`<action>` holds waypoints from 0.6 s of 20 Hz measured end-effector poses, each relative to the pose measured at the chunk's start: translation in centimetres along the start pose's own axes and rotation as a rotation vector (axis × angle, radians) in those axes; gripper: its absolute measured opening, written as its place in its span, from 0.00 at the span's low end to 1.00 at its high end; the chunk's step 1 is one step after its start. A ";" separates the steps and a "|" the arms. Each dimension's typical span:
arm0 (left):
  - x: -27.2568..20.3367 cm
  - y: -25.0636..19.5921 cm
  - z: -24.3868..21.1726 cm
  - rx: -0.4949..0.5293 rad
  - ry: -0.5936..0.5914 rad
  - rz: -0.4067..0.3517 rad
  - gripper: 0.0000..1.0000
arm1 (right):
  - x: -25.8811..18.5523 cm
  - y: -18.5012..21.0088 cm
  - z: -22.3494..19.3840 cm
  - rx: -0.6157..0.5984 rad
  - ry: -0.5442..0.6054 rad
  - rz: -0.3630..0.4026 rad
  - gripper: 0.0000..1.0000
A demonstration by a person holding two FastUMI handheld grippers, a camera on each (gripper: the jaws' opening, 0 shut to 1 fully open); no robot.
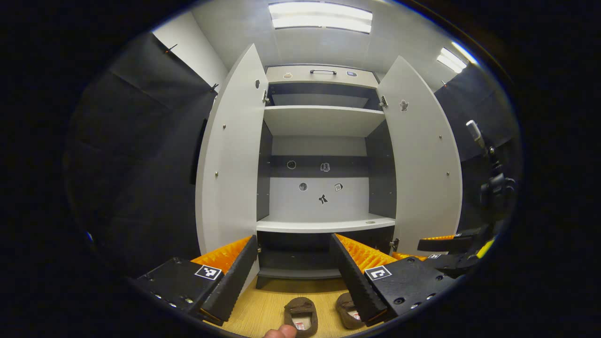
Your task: Grab one shoe with the right hand and put it into the shoe cabinet, grab the other shoe with the left hand and put it into the shoe cabinet; then close the right door with the right hand and the left door with the left hand.
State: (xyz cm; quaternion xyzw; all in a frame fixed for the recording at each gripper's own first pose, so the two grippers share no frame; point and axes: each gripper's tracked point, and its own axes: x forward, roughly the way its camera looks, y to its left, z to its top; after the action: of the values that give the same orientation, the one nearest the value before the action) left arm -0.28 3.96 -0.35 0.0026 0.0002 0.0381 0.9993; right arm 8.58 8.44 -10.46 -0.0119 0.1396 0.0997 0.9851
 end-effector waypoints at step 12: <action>-1.1 3.7 -1.9 -0.012 0.050 0.071 0.95 | 8.3 3.9 -20.2 -0.055 0.504 0.086 0.88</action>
State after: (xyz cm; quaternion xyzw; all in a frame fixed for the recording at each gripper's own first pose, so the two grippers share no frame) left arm -1.69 7.56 -2.22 -0.0045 0.0251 0.0734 0.9970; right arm 10.14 12.83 -32.11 -0.0573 0.3783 0.1394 0.9134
